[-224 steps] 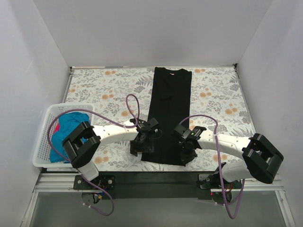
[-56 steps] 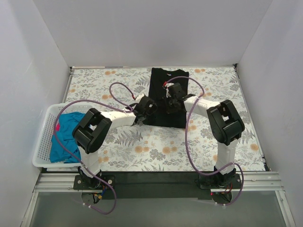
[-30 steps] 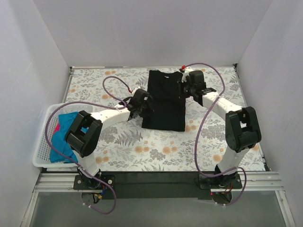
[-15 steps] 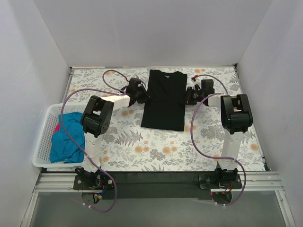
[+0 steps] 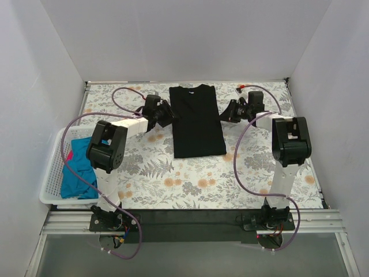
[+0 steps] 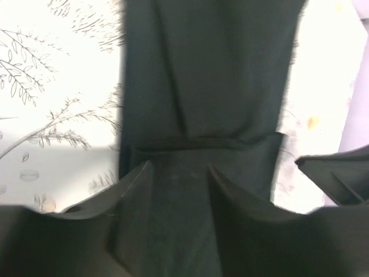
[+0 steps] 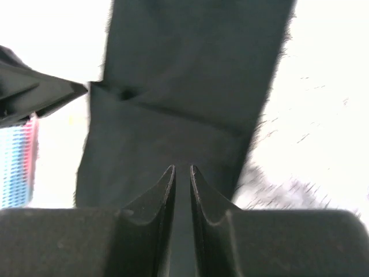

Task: Fold and stack the t-shirts
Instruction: Fold the tshirt

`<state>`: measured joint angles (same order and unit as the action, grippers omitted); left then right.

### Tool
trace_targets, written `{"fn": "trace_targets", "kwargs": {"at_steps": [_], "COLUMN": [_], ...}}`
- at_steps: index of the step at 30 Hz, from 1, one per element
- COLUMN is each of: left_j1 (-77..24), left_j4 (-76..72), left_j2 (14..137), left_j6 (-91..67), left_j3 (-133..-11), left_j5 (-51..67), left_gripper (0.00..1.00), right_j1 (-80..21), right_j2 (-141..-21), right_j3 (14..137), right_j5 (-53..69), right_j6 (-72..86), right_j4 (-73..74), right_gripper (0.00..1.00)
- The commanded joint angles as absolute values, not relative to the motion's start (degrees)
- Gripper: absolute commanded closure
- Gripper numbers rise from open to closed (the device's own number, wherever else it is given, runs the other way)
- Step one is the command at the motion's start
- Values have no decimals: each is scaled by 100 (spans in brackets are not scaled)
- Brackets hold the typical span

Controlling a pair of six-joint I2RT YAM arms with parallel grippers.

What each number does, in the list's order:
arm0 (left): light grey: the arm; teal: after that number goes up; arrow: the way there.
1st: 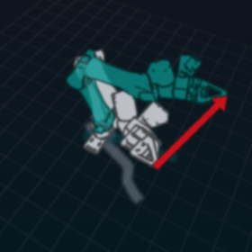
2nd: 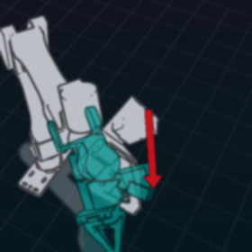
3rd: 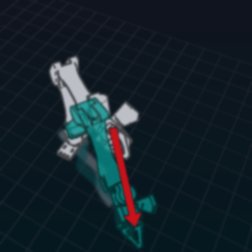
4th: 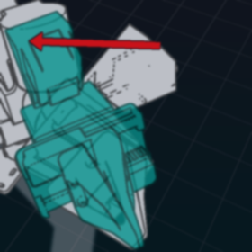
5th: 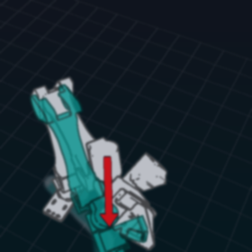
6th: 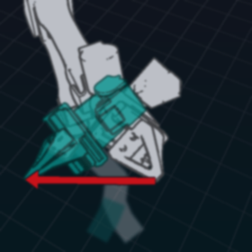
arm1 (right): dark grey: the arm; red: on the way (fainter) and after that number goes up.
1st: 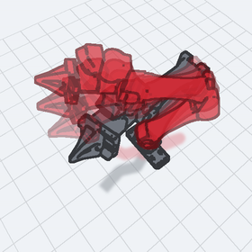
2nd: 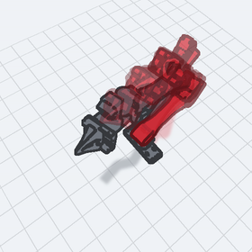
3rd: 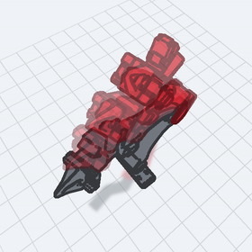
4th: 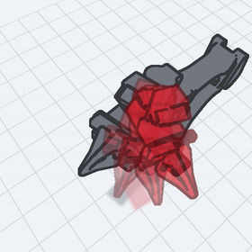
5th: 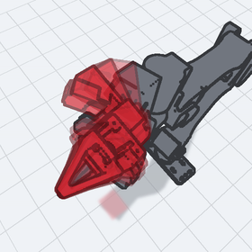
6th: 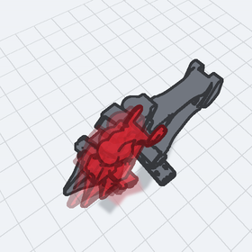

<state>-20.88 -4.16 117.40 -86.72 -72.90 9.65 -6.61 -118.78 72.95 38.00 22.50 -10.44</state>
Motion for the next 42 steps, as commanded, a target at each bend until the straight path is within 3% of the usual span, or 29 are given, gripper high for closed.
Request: {"fn": "trace_targets", "kwargs": {"at_steps": [1, 3, 6, 11, 17, 20, 27, 32, 42], "left_j1": [-2048, -2065, -2161, -2416, -2584, -2584, -2339, -2294, -3269], "left_j4": [-229, -194, -228, -711, -1291, -1292, -642, -404, -343], "left_j2": [10664, 10338, 9687, 9176, 9483, 9519, 9334, 8923, 8753], "left_j6": [-8437, -8490, -8710, -9114, -9640, -9835, -9817, -9589, -9325], "left_j3": [-7252, -6963, -6288, -5029, -3947, -3710, -3718, -3946, -4473], "left_j5": [1080, 1169, 1485, 1828, 1855, 1688, 1143, 1177, 958], "left_gripper": [56, 51, 51, 64, 80, 83, 87, 83, 81], "right_j1": [-747, -817, -1001, -1063, -1011, -906, -659, -659, -624], "right_j2": [-10786, -10374, -9995, -9949, -10484, -10730, -10785, -10250, -9800], "right_j3": [6892, 6435, 5802, 4905, 4316, 4184, 3982, 3876, 3630], "right_j5": [4007, 4095, 4289, 4605, 4763, 4860, 5106, 5291, 5239], "right_j6": [2364, 2434, 2452, 2496, 2382, 2364, 2531, 2672, 2689], "right_j4": [-1257, -1309, -1467, -1854, -2329, -2417, -2575, -2610, -2628], "right_gripper": [78, 78, 77, 77, 77, 77, 78, 77, 77]}}
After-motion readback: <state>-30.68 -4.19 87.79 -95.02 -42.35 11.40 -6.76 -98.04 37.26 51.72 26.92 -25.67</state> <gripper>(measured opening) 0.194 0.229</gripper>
